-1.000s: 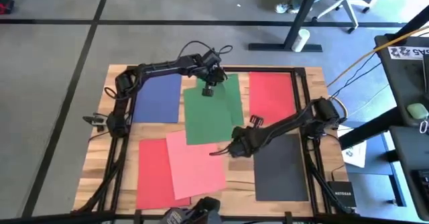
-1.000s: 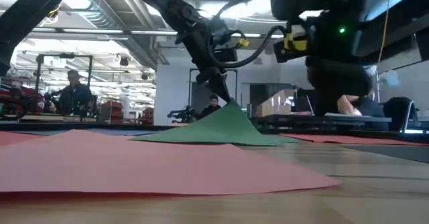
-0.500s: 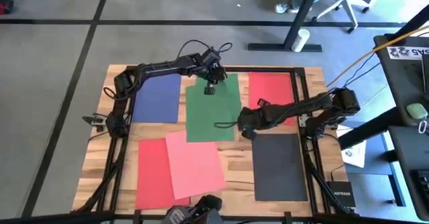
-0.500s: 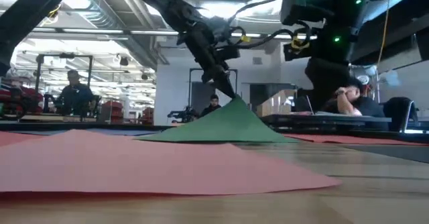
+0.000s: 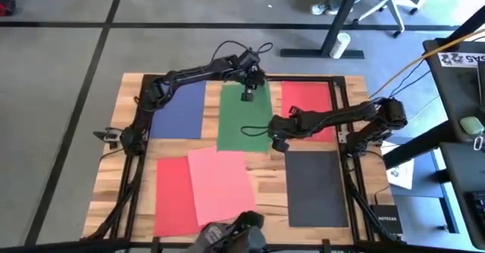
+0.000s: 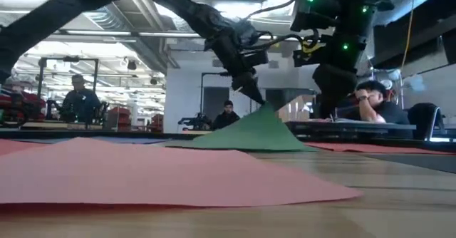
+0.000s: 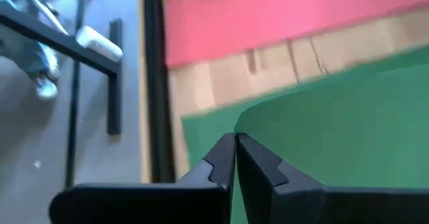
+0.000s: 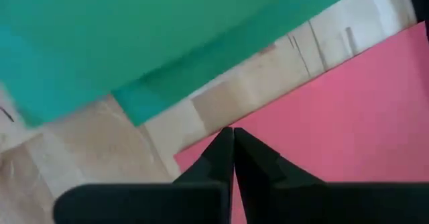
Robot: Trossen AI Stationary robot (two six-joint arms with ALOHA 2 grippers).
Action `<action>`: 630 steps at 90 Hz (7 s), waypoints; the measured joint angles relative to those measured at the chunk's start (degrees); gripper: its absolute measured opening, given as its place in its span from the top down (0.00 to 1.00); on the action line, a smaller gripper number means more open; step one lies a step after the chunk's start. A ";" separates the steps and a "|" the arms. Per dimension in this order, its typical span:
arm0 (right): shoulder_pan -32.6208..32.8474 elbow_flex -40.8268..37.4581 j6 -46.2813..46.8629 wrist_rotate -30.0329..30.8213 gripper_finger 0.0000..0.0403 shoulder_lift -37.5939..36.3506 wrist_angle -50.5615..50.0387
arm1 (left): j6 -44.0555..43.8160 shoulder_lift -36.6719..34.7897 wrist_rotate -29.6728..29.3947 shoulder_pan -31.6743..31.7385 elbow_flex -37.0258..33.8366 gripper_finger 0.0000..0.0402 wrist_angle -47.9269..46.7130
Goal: Organize paper
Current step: Stack the green paper on top of the other green paper, then move the pink paper to the bottom middle of the table
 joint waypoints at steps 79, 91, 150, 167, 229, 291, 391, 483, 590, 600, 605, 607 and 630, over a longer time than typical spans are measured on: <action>0.03 0.02 0.13 -0.31 1.00 0.03 0.52 | 4.84 3.68 0.69 2.23 4.34 0.91 0.20; 0.03 0.02 0.11 -0.28 1.00 0.03 0.53 | 4.45 3.68 0.69 2.21 4.34 0.84 0.47; -4.09 0.02 -8.03 -3.26 1.00 0.03 1.11 | -10.60 2.91 -9.41 0.68 4.34 1.00 -30.00; -10.20 0.02 -15.18 -6.83 1.00 0.03 1.56 | -14.03 2.85 -9.41 0.68 3.33 1.00 -36.63; -27.32 0.04 -31.15 -20.31 1.00 0.03 9.19 | -16.42 -7.86 -9.40 8.83 -21.42 1.00 -23.47; -38.33 11.71 -37.27 -26.78 1.00 15.08 9.95 | -13.53 -7.73 -8.99 10.26 -23.48 1.00 -12.99; -39.42 11.76 -38.68 -28.94 1.00 16.51 10.47 | -13.48 -6.14 -7.06 11.88 -26.47 1.00 -6.50; -38.20 14.23 -38.88 -32.19 1.00 16.43 9.25 | -16.27 -9.80 -8.13 12.58 -26.47 1.00 -5.81; -27.60 13.60 -29.81 -34.66 1.00 25.06 25.89 | -44.75 -42.11 5.47 -1.23 -67.16 1.00 30.05; -28.10 13.60 -30.00 -34.23 1.00 25.07 26.46 | -45.01 -43.83 2.36 -3.50 -68.93 1.00 30.43; -28.06 13.54 -30.29 -34.08 1.00 24.81 26.47 | -45.85 -44.42 1.08 -4.44 -69.74 1.00 30.38; -28.03 13.51 -30.53 -33.96 1.00 24.68 26.47 | -46.28 -44.67 0.74 -4.71 -70.02 1.00 30.43; -28.00 13.38 -29.99 -33.38 1.00 22.67 25.60 | -50.15 -46.85 0.35 -8.55 -73.96 1.00 33.48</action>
